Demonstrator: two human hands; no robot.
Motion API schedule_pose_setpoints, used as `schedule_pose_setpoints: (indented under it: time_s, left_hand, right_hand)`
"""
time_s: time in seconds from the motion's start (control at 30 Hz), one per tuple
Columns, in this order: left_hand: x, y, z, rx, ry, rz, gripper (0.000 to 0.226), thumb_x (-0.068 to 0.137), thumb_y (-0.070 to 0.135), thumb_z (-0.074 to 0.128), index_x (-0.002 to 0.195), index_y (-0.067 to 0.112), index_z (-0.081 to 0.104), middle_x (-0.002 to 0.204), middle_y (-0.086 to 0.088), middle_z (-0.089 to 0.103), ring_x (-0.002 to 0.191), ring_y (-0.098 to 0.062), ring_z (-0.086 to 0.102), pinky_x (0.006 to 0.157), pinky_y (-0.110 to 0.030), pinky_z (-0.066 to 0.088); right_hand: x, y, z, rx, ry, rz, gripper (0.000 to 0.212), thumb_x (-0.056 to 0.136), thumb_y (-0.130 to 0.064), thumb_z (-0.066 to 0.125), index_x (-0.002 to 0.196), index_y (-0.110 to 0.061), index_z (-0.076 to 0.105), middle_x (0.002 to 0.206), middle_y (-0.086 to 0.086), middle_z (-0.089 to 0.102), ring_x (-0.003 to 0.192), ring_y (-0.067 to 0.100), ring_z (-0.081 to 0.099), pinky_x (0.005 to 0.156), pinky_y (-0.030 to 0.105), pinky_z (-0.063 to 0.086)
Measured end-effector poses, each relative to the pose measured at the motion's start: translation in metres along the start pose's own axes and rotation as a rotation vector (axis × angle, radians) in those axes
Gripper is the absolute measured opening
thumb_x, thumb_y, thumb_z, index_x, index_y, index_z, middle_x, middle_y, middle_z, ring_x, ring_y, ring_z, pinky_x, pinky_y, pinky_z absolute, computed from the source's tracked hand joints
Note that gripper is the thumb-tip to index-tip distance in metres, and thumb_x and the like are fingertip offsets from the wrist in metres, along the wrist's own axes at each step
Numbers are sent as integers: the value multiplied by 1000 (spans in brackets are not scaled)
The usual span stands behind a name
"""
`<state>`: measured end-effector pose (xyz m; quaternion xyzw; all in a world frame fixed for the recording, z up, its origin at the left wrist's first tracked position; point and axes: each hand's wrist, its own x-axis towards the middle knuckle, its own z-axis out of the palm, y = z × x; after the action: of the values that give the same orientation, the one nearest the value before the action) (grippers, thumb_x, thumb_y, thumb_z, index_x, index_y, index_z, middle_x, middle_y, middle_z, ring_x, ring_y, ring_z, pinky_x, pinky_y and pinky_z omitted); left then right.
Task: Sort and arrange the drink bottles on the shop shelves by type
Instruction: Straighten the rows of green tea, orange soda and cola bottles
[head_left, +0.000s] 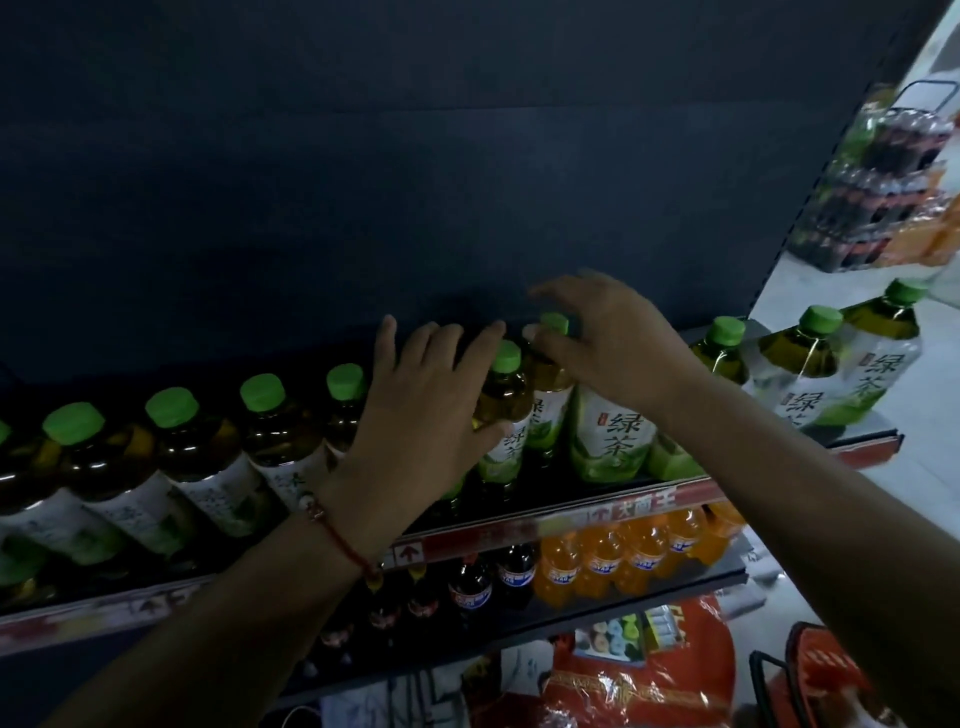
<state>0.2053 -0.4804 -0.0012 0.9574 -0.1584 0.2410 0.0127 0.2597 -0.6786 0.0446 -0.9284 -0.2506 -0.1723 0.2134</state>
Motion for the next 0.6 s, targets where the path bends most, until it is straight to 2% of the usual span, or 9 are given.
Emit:
schedule_pose_setpoints:
  time_s: [0.07, 0.1, 0.17, 0.27, 0.33, 0.4, 0.5, 0.6]
  left_hand:
    - [12, 12, 5, 59, -68, -24, 98, 73, 68, 66, 152, 23, 30, 132, -7, 57, 133, -32, 45, 117, -65, 11]
    - [17, 16, 8, 89, -110, -40, 97, 74, 71, 64, 152, 24, 28, 132, -6, 58, 135, -31, 43, 117, -65, 7]
    - [25, 22, 10, 101, -189, -93, 94, 76, 73, 61, 150, 27, 26, 130, -3, 61, 137, -29, 41, 117, -64, 0]
    - [29, 30, 7, 108, -256, -179, 90, 78, 70, 61, 149, 28, 25, 127, -1, 63, 135, -24, 44, 118, -61, -5]
    - [29, 33, 4, 136, -281, -219, 91, 79, 69, 62, 151, 28, 23, 132, -2, 61, 136, -23, 43, 118, -58, -5]
    - [28, 37, 2, 122, -305, -263, 93, 80, 66, 64, 153, 28, 22, 135, -4, 59, 138, -23, 40, 120, -56, -5]
    - [25, 42, 0, 103, -296, -299, 95, 79, 62, 68, 154, 28, 21, 135, -4, 60, 139, -22, 39, 121, -53, -3]
    - [25, 49, 0, 101, -274, -321, 97, 78, 60, 71, 155, 26, 22, 138, -7, 58, 140, -23, 39, 122, -50, -1]
  right_hand:
    - [15, 16, 1, -108, -207, 2, 62, 90, -44, 58, 145, -21, 40, 141, 5, 48, 128, 23, 46, 103, 32, 39]
    - [21, 23, 3, -129, -332, -2, 66, 90, -45, 58, 147, -21, 36, 144, 6, 45, 130, 24, 44, 104, 33, 38]
    - [29, 35, 4, -99, -478, -41, 60, 90, -44, 59, 144, -22, 41, 136, 4, 53, 120, 21, 50, 91, 26, 38]
    - [36, 51, -3, -9, -527, -138, 40, 93, -38, 60, 129, -22, 53, 105, -4, 57, 93, 13, 53, 67, 23, 36]
    - [38, 59, -7, 58, -551, -217, 35, 92, -37, 61, 124, -25, 56, 96, -9, 53, 80, 5, 51, 60, 19, 35]
    - [38, 67, -7, 117, -563, -281, 34, 92, -37, 62, 124, -28, 56, 92, -14, 51, 75, -4, 47, 60, 17, 35]
    - [38, 73, -7, 143, -570, -360, 35, 90, -39, 64, 123, -31, 57, 95, -14, 55, 78, -2, 49, 64, 17, 39]
    - [38, 77, -8, 184, -591, -397, 36, 90, -42, 64, 124, -32, 57, 89, -19, 54, 77, -5, 50, 66, 19, 40]
